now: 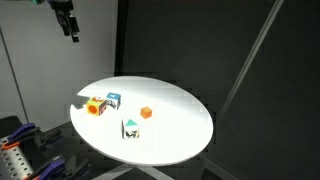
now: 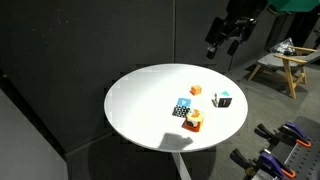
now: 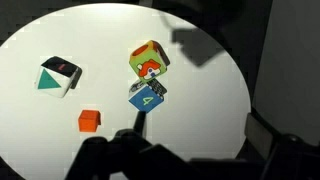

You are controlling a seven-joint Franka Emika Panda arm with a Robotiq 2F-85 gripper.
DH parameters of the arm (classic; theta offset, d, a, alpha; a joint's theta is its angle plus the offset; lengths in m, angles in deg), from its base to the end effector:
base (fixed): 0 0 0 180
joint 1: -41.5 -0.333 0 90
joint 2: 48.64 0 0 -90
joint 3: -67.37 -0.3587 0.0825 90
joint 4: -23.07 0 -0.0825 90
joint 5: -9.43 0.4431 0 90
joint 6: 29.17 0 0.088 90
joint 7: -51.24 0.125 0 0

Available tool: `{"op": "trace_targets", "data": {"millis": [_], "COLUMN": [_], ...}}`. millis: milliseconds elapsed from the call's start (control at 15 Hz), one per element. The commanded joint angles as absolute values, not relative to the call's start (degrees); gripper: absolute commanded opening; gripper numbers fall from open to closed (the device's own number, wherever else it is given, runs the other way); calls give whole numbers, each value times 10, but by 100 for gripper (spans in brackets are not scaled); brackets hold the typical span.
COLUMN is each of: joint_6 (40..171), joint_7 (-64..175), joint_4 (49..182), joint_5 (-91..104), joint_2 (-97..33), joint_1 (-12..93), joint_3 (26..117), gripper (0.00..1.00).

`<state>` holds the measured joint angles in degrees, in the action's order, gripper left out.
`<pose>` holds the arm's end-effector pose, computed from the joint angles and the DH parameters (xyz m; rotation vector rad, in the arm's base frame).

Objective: Stack the soft blocks into a pyramid

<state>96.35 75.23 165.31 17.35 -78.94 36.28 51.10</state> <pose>0.4150 0.1762 0.4845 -3.0537 0.2032 -0.3302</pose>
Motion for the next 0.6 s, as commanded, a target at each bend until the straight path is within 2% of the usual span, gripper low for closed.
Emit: {"op": "trace_targets", "data": {"millis": [0,533], "joint_6": [962,952], "joint_7": [755,753], "joint_4": [1651,1638], "joint_5": [169,171], "joint_2": [-789,-774], "joint_1": [356,357], "joint_3": [517,520], "gripper": [100,100]}}
